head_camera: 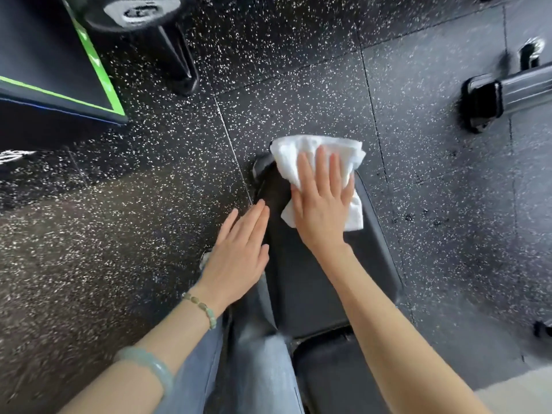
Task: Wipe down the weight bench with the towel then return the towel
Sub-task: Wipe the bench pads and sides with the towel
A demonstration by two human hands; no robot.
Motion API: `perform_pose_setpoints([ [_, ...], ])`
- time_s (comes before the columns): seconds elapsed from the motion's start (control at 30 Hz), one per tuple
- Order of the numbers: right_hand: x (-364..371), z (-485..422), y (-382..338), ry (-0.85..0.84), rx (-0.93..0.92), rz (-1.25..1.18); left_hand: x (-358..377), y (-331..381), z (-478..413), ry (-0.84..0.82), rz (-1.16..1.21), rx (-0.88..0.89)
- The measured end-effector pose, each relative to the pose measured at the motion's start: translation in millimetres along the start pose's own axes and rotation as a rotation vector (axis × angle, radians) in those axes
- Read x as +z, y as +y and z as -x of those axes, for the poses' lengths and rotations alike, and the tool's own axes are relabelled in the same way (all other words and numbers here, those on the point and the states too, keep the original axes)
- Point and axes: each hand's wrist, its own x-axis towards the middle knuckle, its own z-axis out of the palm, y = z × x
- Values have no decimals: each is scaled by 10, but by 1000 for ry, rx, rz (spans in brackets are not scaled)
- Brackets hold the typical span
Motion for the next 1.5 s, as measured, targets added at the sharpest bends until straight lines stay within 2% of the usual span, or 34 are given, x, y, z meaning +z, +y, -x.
perform_pose_setpoints([
  [0.07,-64,-420,-97,-51,80,-2,28,11,25,31,31,-2],
  [0.13,-93,-665,-232,-156,48,25,67,21,67,48,36,2],
  [0.3,-18,-588,-419,-126,-446,198,254,96,293,29,45,24],
  [0.4,94,-310,-487,-213,-804,195,377,156,441,11,89,3],
  [0.47,115,-287,-440,-239,-951,182,417,209,504,30,115,-18],
  [0.53,66,-488,-406,-216,-930,183,429,270,534,50,163,-40],
  [0.63,-141,-912,-387,-367,-561,202,474,343,580,75,224,-58],
  [0.67,-178,-935,-384,-376,-527,216,494,360,604,70,237,-59],
  [0.77,-120,-479,-438,-313,-732,247,583,406,708,46,261,-55],
  [0.87,58,249,-503,-423,-1050,265,685,453,833,36,240,-28],
  [0.93,105,410,-478,-486,-1143,328,777,470,953,48,209,9],
  [1.03,79,156,-443,-436,-1165,348,850,484,1093,38,227,43],
  [1.07,67,10,-456,-401,-1122,375,872,490,1125,41,243,45],
  [1.2,-11,-260,-607,-438,-869,456,944,529,1228,38,249,66],
  [1.33,15,274,-474,-383,-1042,413,1082,584,1410,35,269,71],
  [1.5,31,996,-273,-492,-1232,378,1230,742,1627,67,308,40],
])
